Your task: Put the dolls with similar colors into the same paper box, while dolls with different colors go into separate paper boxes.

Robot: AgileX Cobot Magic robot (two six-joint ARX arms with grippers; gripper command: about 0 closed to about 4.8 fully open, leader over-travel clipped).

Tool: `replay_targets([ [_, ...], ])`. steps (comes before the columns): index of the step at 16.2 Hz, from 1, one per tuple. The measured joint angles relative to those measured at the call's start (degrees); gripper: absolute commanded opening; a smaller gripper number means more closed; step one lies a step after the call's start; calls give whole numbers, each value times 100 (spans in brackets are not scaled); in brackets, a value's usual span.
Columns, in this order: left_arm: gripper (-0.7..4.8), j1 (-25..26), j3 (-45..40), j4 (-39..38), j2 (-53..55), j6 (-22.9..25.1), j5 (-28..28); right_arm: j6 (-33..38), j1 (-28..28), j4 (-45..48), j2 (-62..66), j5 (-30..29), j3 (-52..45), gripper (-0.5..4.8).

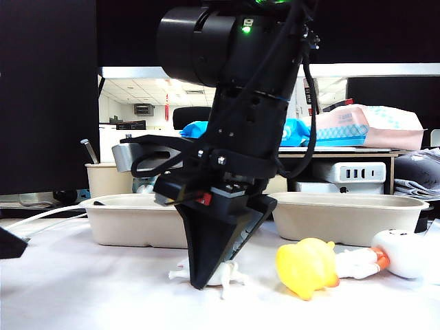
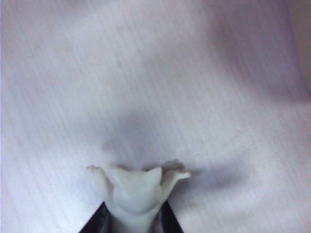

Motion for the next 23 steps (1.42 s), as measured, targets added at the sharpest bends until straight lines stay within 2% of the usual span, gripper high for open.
replay_targets([
  [3, -5, -2, 0, -4, 4, 0, 0, 2, -114, -31, 17, 142, 68, 80],
  [7, -5, -656, 0, -2, 4, 0, -17, 0, -492, -219, -74, 297, 317, 80],
  [9, -5, -800, 0, -4, -26, 0, -2, 0, -640, -208, -229, 293, 361, 80],
  [14, -5, -798, 0, -7, -1043, 0, -4, -59, -1644, -208, -785, 302, 358, 80],
  [16, -5, -776, 0, -4, -1357, 0, -7, -63, -1880, -186, -809, 203, 361, 88],
  [18, -5, -776, 2, 2, -1512, 0, -4, -76, -1773, -199, -809, -448, 361, 158],
  [20, -5, -776, 0, -7, -1473, 0, -7, -94, -1537, -179, -804, -590, 361, 245],
  [23, -5, -765, 0, 0, -1141, 0, -4, -92, -1257, -127, -518, -605, 361, 257],
])
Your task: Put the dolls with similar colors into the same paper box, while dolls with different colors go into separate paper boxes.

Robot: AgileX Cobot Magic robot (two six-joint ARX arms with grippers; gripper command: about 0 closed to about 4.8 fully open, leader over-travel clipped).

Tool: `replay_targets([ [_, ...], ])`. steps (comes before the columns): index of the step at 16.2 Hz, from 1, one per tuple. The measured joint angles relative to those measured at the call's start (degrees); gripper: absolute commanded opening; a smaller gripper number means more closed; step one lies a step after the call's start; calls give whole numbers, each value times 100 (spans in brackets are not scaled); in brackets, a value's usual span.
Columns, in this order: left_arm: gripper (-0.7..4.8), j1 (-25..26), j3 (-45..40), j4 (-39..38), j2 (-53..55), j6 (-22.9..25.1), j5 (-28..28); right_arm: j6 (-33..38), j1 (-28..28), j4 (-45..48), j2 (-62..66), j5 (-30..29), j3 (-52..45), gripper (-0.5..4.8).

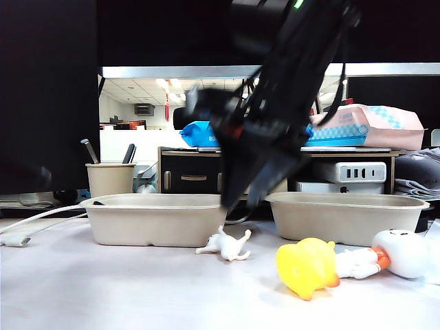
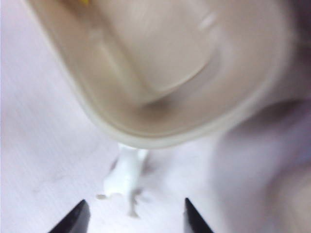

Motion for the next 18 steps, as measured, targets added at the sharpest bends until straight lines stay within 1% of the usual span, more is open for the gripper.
replay_targets([
  [3, -5, 291, 0, -9, 612, 0, 0, 0, 175, 98, 254, -4, 0, 256],
  [7, -5, 802, 0, -7, 831, 0, -20, 0, 144, 358, 490, 0, 4, 251],
  [8, -5, 815, 0, -7, 826, 0, -17, 0, 149, 382, 601, -2, 4, 238],
  [9, -5, 813, 0, 0, 798, 0, -13, 0, 153, 404, 649, -2, 4, 191],
  [10, -5, 815, 0, -2, 802, 0, -17, 0, 153, 468, 702, -2, 4, 163],
  [11, -5, 815, 0, -4, 807, 0, -17, 0, 153, 542, 763, 0, 9, 144],
  [12, -5, 813, 0, -2, 804, 0, -15, -4, 153, 562, 822, -2, 13, 144],
  [13, -5, 815, 0, -4, 804, 0, -17, -2, 153, 555, 850, -2, 13, 120],
  [14, -5, 815, 0, -4, 804, 0, -17, -2, 153, 560, 848, 0, 13, 80],
  [16, -5, 815, 0, -2, 804, 0, -15, -7, 155, 575, 841, -2, 22, 73],
  [17, -5, 815, 0, -4, 802, 0, -17, -7, 153, 573, 844, -2, 22, 31],
  [18, -5, 815, 0, -2, 802, 0, -17, -4, 153, 573, 844, -2, 22, 21],
])
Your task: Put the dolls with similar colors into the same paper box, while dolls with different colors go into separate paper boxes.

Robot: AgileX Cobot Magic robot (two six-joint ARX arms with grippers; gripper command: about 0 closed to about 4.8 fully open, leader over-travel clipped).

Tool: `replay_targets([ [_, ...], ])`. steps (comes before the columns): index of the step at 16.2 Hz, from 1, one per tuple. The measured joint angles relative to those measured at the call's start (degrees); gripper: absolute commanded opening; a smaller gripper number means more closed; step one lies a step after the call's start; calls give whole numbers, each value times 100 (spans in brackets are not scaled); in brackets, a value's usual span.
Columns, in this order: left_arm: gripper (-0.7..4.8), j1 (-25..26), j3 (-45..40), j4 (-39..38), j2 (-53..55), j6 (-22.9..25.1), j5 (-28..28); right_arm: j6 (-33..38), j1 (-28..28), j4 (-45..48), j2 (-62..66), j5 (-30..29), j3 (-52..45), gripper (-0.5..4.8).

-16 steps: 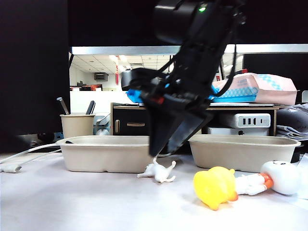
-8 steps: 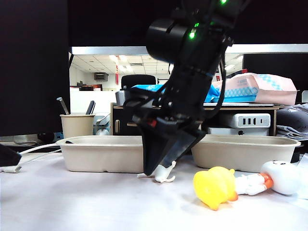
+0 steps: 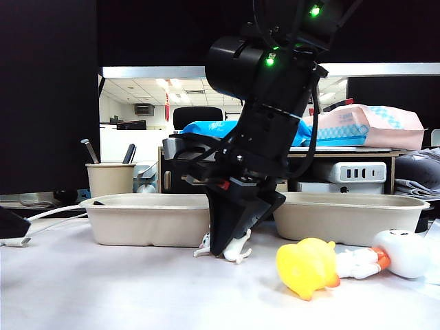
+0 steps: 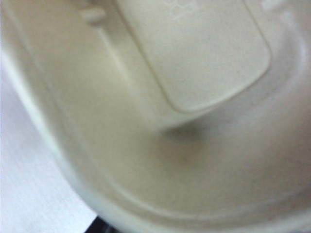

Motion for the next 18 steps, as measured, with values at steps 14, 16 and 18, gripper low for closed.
replay_targets([
  [14, -5, 0, 0, -22, -1759, 0, 2, -2, -238, -278, -1438, 393, 22, 10],
  [16, -5, 0, 2, 2, -1987, 0, 2, -2, -382, -343, -1578, 455, 20, 10],
  [18, -5, 0, 0, -2, -2004, 0, 2, -2, -398, -439, -1593, 455, 17, 10],
])
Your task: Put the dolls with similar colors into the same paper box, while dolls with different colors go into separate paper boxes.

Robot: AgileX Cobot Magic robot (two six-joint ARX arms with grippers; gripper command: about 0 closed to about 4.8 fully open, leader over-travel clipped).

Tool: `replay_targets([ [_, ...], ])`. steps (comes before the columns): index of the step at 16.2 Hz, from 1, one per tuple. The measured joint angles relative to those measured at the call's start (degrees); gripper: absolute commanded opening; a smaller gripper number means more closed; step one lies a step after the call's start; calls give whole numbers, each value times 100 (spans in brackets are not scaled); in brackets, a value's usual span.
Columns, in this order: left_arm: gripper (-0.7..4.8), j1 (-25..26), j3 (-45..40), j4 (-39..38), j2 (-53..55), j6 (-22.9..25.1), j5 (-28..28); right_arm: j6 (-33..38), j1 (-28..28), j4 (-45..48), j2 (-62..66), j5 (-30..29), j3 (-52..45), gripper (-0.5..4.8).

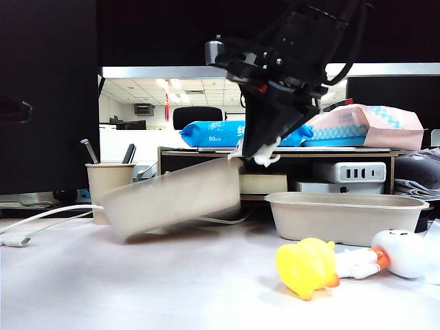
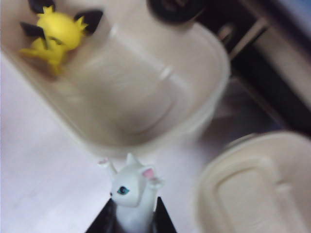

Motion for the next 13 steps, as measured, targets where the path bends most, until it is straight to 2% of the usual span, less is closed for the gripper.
replay_targets([
  [5, -5, 0, 0, -2, 0, 0, 0, 0, 11, -164, 2, 24, -2, 10],
  [7, -5, 0, 0, -2, -2, 0, 0, -13, -37, -195, 2, 330, -2, 10],
  [10, -5, -4, 0, -2, -2, 0, 0, -39, -271, -278, 2, 463, -4, 10],
  [13, -5, -466, 0, -2, -2, 0, -4, -42, -634, -142, 2, 483, -4, 11],
])
